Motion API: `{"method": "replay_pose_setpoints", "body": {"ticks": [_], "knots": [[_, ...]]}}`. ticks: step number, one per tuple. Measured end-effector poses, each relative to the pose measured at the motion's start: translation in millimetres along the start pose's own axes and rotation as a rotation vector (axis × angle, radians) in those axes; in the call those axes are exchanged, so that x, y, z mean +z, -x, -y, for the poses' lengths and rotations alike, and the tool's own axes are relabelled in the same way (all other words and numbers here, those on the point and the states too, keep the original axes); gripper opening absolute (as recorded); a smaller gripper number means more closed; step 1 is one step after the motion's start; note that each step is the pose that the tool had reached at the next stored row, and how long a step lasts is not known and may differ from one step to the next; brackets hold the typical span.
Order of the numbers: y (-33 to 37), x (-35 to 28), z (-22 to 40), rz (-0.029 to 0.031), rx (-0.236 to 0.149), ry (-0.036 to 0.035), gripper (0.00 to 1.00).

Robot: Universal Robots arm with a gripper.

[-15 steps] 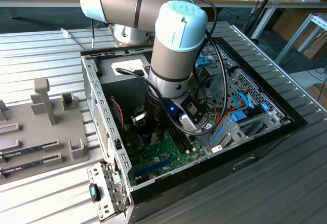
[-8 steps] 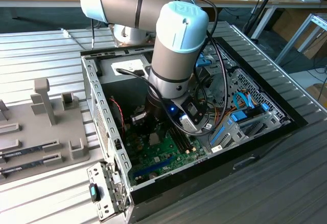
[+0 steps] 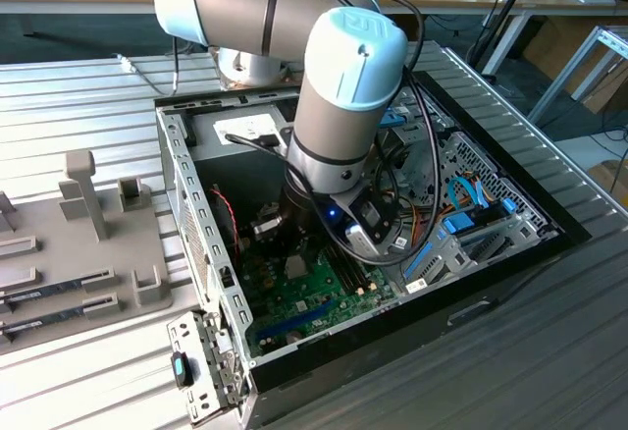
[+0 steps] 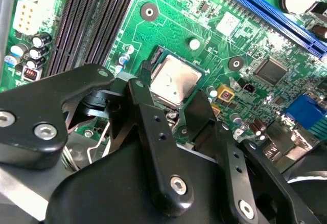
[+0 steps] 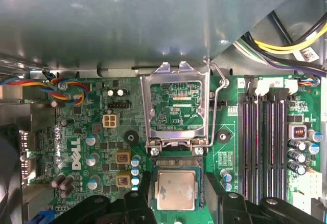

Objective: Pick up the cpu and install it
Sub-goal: 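Place the cpu into insertion slot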

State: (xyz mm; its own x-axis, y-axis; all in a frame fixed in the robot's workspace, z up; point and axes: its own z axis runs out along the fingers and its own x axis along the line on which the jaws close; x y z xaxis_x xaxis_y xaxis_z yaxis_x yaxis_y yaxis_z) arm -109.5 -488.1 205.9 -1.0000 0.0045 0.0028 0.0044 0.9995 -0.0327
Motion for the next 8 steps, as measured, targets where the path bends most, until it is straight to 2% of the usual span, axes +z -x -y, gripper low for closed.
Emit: {"method": "replay_pose_setpoints", "body": {"ticks": [4,6,8], "knots": [[1.6,0.3,0.7,-0.0009,0.000,-0.0025,0.53],[1.6,0.6,0.9,-0.0008,0.000,-0.0075,0.53],[1.6,1.3,0.9,-0.0007,0.000,-0.0157,0.53]]}}
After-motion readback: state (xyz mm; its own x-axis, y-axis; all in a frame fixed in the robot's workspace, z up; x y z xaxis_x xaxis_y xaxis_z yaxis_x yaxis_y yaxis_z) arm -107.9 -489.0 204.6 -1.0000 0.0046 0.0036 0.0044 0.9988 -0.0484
